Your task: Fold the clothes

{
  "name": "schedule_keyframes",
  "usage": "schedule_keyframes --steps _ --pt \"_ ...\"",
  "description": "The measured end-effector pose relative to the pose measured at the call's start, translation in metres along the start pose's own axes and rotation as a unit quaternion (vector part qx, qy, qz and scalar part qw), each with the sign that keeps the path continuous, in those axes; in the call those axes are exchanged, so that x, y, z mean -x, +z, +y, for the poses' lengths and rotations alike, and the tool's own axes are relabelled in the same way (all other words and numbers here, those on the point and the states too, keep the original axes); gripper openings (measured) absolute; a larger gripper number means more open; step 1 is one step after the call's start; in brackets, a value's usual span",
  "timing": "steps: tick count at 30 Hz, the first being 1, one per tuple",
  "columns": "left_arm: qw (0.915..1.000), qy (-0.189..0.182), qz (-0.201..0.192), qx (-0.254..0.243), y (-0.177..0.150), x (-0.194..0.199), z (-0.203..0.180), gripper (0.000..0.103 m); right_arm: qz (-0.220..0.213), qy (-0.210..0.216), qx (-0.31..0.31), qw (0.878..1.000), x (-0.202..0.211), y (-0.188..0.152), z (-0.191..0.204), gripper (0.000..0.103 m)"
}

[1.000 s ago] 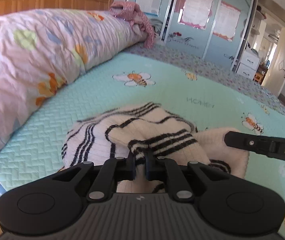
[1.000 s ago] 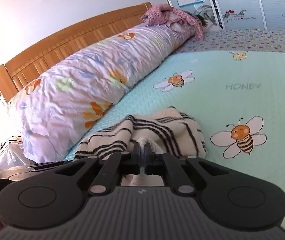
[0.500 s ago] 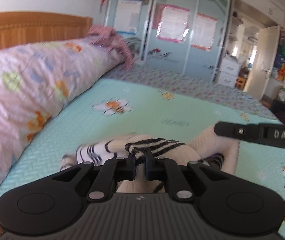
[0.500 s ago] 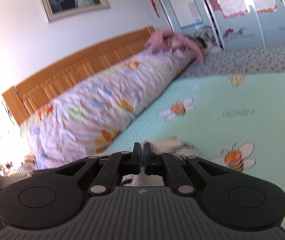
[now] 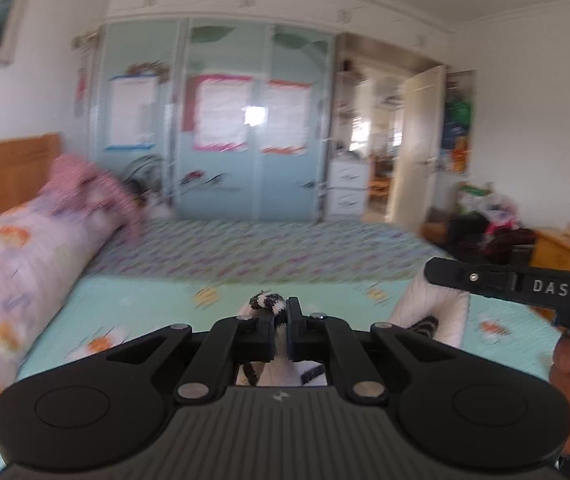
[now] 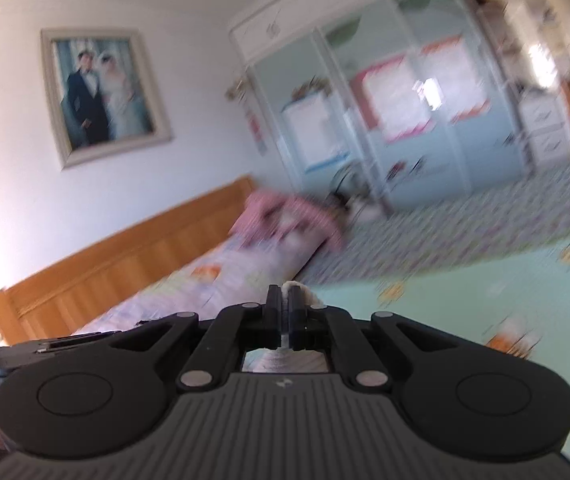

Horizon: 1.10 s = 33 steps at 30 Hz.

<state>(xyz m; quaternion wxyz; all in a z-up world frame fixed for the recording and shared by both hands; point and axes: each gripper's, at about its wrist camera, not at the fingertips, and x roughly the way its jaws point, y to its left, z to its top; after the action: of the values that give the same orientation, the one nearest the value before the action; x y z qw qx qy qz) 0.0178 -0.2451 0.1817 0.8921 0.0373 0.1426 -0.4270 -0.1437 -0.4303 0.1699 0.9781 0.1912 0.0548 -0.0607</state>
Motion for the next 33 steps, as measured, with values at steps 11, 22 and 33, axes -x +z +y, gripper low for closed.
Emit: schedule_keyframes --steps 11,22,33 --pt "0.9903 -0.133 -0.006 -0.042 0.024 -0.052 -0.133 0.004 -0.095 -0.118 0.019 0.988 0.126 0.051 -0.085 0.003" --pt "0.9478 -0.136 0.288 -0.012 -0.227 -0.143 -0.158 0.018 0.171 -0.278 -0.12 0.937 0.105 -0.162 -0.217 0.043" --pt "0.9703 -0.121 0.185 -0.099 -0.205 -0.091 -0.182 0.073 0.16 -0.282 -0.082 0.942 0.141 -0.195 -0.171 0.078"
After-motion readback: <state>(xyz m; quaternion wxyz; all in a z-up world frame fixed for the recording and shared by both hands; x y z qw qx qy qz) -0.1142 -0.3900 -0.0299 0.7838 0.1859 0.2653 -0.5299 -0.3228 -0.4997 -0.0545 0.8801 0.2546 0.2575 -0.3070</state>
